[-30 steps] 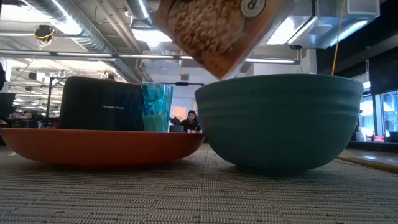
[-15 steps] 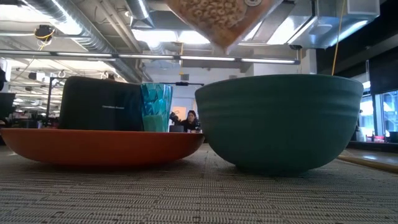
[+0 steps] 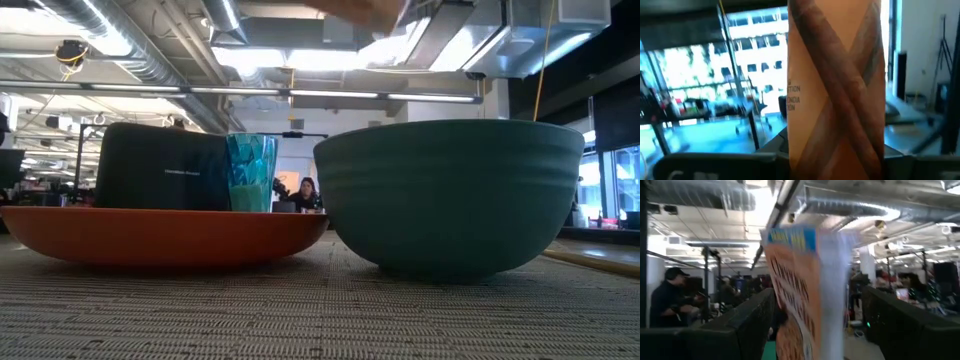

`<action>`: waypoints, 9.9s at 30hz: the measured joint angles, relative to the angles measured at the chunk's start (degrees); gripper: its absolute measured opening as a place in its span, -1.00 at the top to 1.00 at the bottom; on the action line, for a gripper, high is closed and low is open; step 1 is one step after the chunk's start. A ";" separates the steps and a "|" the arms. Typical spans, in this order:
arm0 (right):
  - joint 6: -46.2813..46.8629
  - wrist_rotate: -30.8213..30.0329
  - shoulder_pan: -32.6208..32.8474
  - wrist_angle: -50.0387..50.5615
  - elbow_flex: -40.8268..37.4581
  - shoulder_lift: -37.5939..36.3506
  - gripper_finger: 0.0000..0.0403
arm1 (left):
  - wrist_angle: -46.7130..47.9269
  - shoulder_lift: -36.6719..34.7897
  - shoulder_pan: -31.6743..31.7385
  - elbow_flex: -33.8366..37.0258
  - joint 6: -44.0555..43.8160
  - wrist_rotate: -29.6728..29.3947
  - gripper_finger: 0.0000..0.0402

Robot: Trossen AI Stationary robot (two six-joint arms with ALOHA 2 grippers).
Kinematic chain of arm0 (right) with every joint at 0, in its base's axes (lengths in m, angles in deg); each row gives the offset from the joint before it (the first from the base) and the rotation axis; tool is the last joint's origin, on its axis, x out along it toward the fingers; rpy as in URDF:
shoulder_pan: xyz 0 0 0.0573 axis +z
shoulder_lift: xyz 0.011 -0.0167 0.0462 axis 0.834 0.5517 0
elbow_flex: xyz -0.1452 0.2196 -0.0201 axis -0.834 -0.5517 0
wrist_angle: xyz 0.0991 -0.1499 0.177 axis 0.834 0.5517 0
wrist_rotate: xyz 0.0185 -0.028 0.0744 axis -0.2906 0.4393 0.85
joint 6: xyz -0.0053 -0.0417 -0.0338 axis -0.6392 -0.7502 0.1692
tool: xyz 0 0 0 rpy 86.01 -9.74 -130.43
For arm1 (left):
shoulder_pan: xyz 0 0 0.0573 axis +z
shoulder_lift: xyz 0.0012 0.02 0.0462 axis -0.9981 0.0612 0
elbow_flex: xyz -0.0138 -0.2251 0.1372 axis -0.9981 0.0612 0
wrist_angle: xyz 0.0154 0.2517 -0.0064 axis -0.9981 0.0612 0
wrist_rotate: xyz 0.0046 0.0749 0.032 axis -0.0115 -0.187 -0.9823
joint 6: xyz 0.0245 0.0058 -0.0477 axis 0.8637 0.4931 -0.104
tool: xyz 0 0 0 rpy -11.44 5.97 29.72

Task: Arrange a breakfast setting
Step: Pour the cereal into the green bowl, then put the bread on the orange plate, then put the apple on the orange plate

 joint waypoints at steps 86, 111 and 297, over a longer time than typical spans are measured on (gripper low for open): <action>-1.73 -36.43 0.00 25.29 -32.11 -10.70 0.37 | 41.94 -6.33 -0.49 -0.11 -13.29 -16.44 -0.29; -3.78 -34.87 0.00 25.51 -15.20 -10.94 -0.19 | 53.85 -6.62 -3.91 -0.02 -15.00 -27.86 -0.29; 10.44 5.96 0.04 25.85 14.67 18.77 0.56 | 35.47 -10.77 -40.55 40.33 11.68 -30.19 0.39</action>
